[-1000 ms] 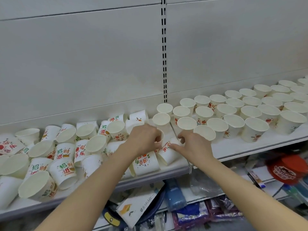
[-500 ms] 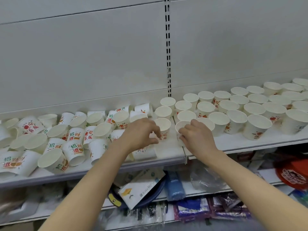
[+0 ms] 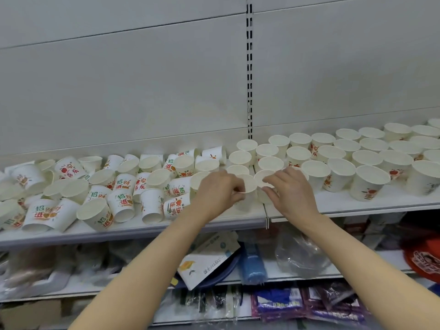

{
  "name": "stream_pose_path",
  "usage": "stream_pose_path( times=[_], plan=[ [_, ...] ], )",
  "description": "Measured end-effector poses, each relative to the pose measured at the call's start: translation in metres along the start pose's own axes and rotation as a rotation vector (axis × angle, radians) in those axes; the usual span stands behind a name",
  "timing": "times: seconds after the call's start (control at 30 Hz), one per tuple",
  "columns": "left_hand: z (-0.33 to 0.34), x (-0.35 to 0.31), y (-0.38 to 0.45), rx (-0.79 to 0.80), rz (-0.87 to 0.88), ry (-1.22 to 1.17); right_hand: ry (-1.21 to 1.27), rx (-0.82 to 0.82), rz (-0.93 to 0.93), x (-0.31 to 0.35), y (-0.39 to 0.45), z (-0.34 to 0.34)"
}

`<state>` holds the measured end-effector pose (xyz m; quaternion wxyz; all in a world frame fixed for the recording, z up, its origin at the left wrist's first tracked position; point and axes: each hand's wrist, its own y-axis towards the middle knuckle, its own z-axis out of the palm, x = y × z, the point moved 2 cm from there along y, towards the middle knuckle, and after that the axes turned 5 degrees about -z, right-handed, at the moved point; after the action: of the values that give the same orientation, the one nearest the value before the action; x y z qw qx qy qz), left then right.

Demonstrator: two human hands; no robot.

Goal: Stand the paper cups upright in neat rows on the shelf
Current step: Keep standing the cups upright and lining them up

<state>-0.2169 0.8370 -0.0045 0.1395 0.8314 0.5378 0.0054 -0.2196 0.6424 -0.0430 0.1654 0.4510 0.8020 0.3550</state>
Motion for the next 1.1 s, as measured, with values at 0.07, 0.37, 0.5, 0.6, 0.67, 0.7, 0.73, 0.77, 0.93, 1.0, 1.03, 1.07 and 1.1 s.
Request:
stream_pose_path(
  times=[0.07,0.37,0.5,0.6,0.67,0.7,0.73,0.77,0.93,1.0,1.03,1.07,1.1],
  plan=[
    [0.016,-0.008,0.000,-0.047,-0.001,-0.011,0.014,0.007,-0.043,0.007,-0.003,0.000],
    [0.019,0.028,-0.006,-0.119,-0.034,-0.152,0.001,0.067,-0.077,0.020,-0.012,0.018],
    [-0.002,0.096,0.002,-0.136,-0.223,-0.098,0.008,-0.030,-0.094,0.036,0.001,0.020],
    [-0.011,0.127,0.025,-0.142,-0.307,-0.081,0.030,-0.041,-0.155,0.058,0.015,0.032],
    [-0.012,0.135,0.047,-0.086,-0.332,-0.069,0.047,0.023,-0.193,0.075,0.027,0.045],
    [-0.009,0.137,0.058,-0.034,-0.334,-0.068,0.047,0.070,-0.205,0.083,0.033,0.053],
    [-0.005,0.138,0.067,0.023,-0.330,-0.069,0.041,0.119,-0.211,0.090,0.039,0.062],
    [-0.001,0.137,0.075,0.081,-0.316,-0.070,0.030,0.166,-0.211,0.097,0.045,0.071],
    [0.003,0.139,0.096,0.113,-0.271,-0.143,-0.010,0.255,-0.176,0.106,0.058,0.094],
    [-0.001,0.150,0.105,0.067,-0.338,-0.124,-0.038,0.262,-0.179,0.103,0.057,0.093],
    [-0.001,0.156,0.109,0.093,-0.371,-0.074,-0.049,0.256,-0.190,0.102,0.056,0.092],
    [-0.001,0.158,0.111,0.141,-0.402,-0.017,-0.056,0.243,-0.203,0.101,0.056,0.089],
    [0.001,0.160,0.112,0.190,-0.428,0.023,-0.059,0.228,-0.216,0.100,0.056,0.086]
  ],
)
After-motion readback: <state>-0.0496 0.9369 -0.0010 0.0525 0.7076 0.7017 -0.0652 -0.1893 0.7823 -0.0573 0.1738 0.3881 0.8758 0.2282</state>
